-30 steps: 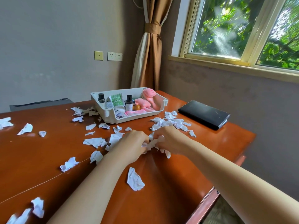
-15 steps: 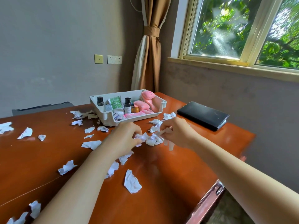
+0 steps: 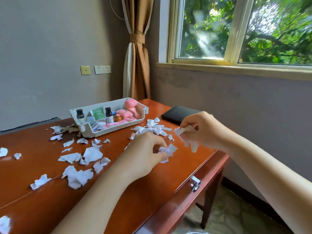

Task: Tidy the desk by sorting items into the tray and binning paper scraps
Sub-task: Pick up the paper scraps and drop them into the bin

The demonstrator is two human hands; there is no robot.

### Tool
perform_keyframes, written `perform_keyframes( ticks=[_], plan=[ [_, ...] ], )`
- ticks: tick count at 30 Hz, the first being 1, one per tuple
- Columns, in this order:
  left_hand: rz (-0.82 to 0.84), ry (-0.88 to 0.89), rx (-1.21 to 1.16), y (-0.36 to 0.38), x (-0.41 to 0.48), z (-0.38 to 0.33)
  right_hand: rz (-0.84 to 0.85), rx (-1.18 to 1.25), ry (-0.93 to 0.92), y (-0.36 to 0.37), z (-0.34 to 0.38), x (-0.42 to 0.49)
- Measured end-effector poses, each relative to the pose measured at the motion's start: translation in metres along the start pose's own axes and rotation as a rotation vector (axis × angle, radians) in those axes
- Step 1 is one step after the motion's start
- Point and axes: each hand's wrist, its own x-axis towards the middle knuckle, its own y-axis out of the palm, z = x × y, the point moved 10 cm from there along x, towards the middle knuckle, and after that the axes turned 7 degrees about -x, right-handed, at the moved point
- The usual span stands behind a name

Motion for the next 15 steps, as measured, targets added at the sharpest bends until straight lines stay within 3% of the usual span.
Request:
perform_keyframes(
  ticks=[9, 15],
  plan=[
    [0.184, 0.073, -0.032, 0.11, 0.005, -0.046, 0.079, 0.007, 0.152, 0.019, -0.095, -0.076],
    [0.331, 0.045, 0.042, 0.193, -0.006, -0.033, 0.174, 0.0, 0.271, 0.07, -0.155, -0.116]
  ],
)
